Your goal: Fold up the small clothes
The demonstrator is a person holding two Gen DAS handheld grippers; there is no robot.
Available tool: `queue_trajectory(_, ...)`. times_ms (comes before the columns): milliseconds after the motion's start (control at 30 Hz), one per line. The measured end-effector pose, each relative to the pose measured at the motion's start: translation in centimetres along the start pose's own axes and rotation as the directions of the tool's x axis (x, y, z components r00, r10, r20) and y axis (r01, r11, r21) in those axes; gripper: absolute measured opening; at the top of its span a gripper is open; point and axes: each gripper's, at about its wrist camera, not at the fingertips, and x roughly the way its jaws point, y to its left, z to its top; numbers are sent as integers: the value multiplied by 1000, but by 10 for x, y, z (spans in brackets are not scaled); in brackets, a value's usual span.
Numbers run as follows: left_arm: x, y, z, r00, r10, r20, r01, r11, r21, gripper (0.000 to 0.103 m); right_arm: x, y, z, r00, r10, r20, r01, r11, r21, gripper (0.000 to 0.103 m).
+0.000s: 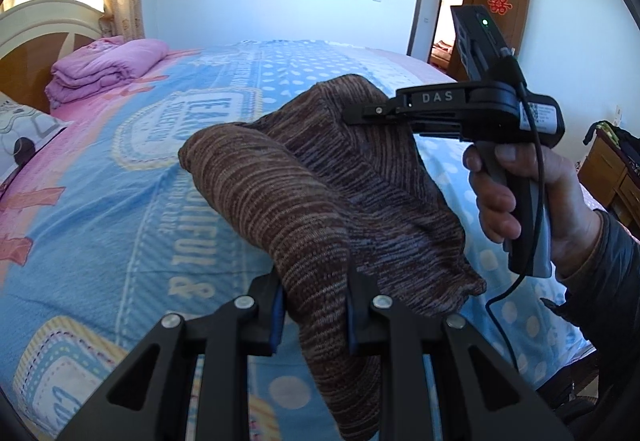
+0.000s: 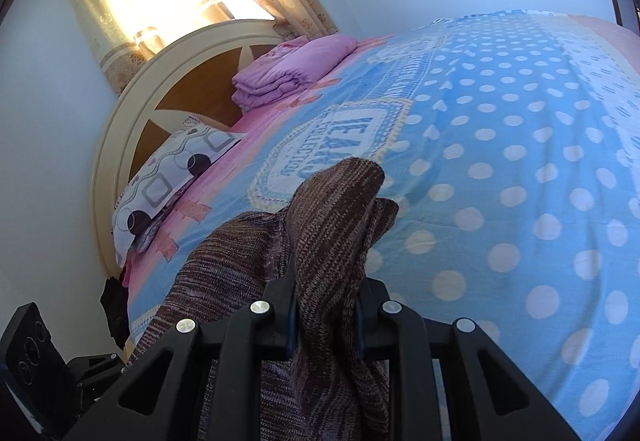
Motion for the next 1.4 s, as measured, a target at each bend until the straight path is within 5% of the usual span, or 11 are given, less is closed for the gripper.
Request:
queue_trajectory(633, 6, 43, -32, 998, 53, -38, -55, 997, -62, 24, 90, 46, 5, 985, -22, -170, 4, 994, -105, 21)
queue_trajectory(1400, 20, 48, -60, 993, 89, -78, -92, 995, -44, 24, 126, 25, -3, 972, -55, -229, 44, 998, -55, 21)
